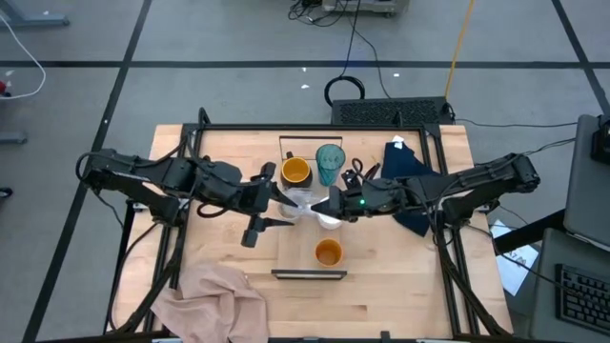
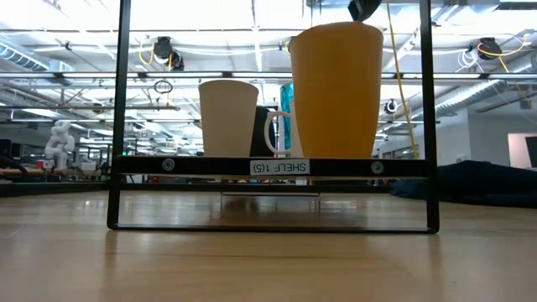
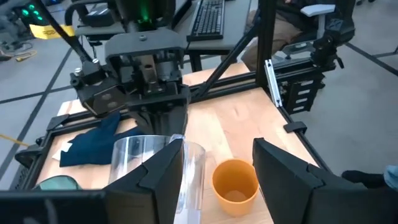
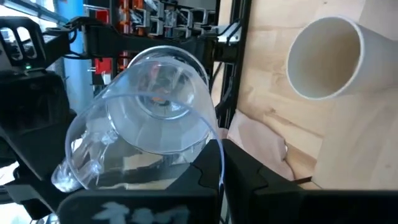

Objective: Stack small to large cups/mugs on shelf
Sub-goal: Put the transparent mug on the shelf

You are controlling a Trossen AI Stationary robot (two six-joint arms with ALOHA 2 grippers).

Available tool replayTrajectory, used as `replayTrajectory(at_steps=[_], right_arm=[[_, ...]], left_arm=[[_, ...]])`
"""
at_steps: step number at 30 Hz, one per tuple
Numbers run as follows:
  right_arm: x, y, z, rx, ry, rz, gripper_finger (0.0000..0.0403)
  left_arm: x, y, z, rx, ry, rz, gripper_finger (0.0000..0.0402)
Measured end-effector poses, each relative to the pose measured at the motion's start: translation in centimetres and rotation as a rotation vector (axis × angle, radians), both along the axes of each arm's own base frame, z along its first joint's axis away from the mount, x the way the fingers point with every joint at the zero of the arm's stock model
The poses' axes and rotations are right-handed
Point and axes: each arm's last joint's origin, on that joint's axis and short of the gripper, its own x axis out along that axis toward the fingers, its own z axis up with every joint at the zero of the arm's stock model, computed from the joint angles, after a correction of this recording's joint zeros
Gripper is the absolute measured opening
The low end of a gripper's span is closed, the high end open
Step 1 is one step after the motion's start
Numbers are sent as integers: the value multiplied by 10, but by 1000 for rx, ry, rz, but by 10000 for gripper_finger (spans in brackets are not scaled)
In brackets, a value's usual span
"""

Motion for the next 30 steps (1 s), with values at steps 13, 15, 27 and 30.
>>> replayTrajectory(at_steps=[13, 15, 27, 30], right_arm=[[-1, 3, -6, 2, 50, 8, 0], [-2, 3, -8, -1, 78, 15, 0], [0, 2, -4, 14, 34, 17, 0], [0, 2, -4, 10, 31, 2, 0]], left_arm=[[1, -2, 2, -41, -25, 26, 195], [2, -2, 3, -58, -36, 36, 195], [7, -13, -4, -58, 1, -24, 195], [8, -15, -9, -47, 33, -23, 195]])
